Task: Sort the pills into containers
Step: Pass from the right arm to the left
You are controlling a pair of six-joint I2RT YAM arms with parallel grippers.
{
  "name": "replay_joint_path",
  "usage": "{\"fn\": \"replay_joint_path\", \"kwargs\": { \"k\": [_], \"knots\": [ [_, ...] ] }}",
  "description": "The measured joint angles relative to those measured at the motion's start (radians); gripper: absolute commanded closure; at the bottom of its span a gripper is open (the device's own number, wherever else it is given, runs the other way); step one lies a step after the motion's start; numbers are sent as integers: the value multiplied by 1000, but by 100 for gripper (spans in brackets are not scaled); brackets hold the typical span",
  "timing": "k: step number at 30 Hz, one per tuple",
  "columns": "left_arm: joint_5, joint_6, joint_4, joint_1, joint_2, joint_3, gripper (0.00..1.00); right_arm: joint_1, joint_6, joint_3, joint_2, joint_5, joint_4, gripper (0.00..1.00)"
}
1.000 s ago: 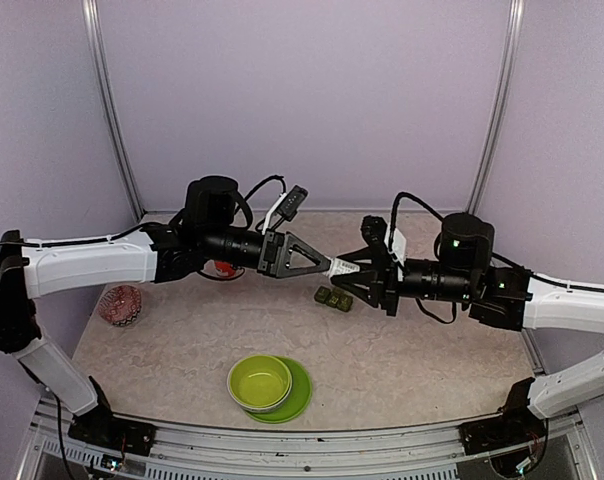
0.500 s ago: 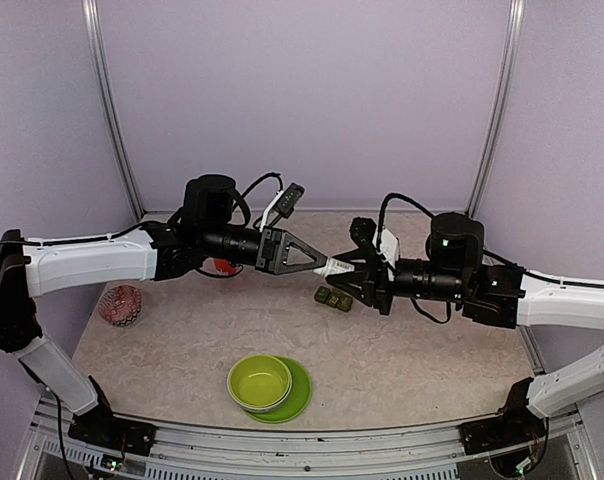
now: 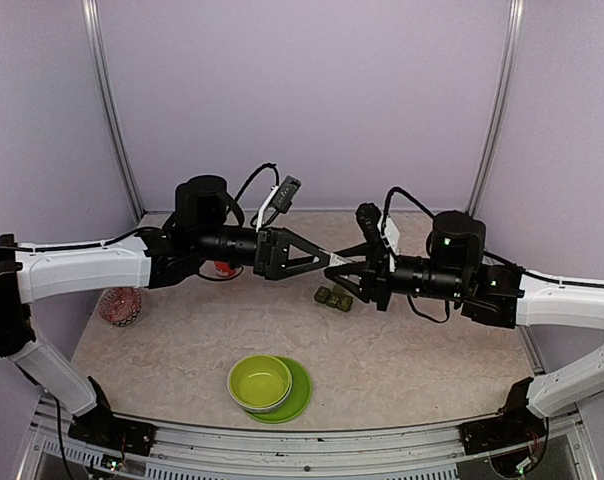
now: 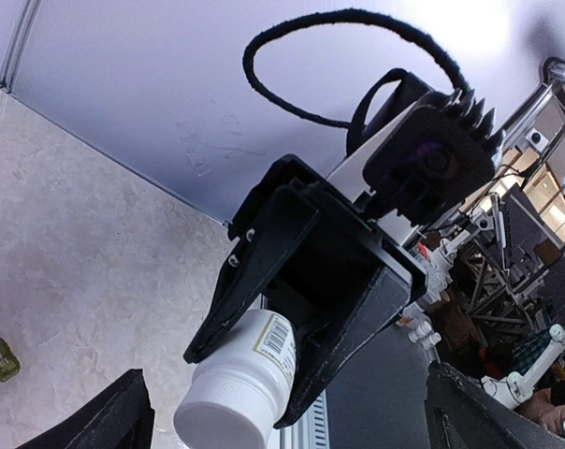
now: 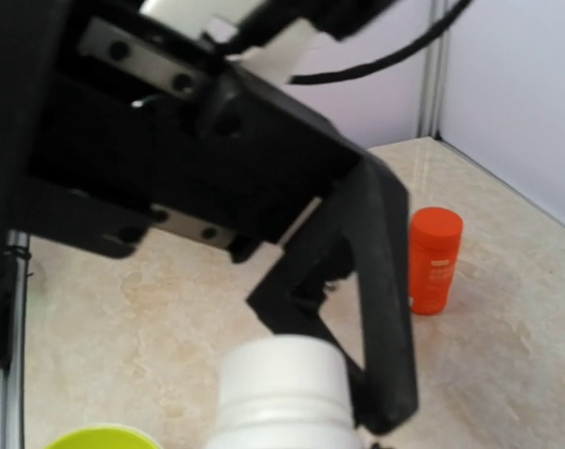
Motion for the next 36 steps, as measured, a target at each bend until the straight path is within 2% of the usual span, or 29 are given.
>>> {"fn": "replay_joint_path", "kwargs": {
  "k": [13, 25, 36],
  "knots": [
    [-95, -120, 164, -12, -16, -18, 1, 0, 43, 0, -1, 148, 18, 87],
    [-111, -154, 179, -23, 3, -17, 1, 0, 44, -23, -63, 197, 94, 87],
    [-139, -182, 187, -23, 18, -18, 1, 4, 43, -18, 14, 196, 126, 89]
  ]
}}
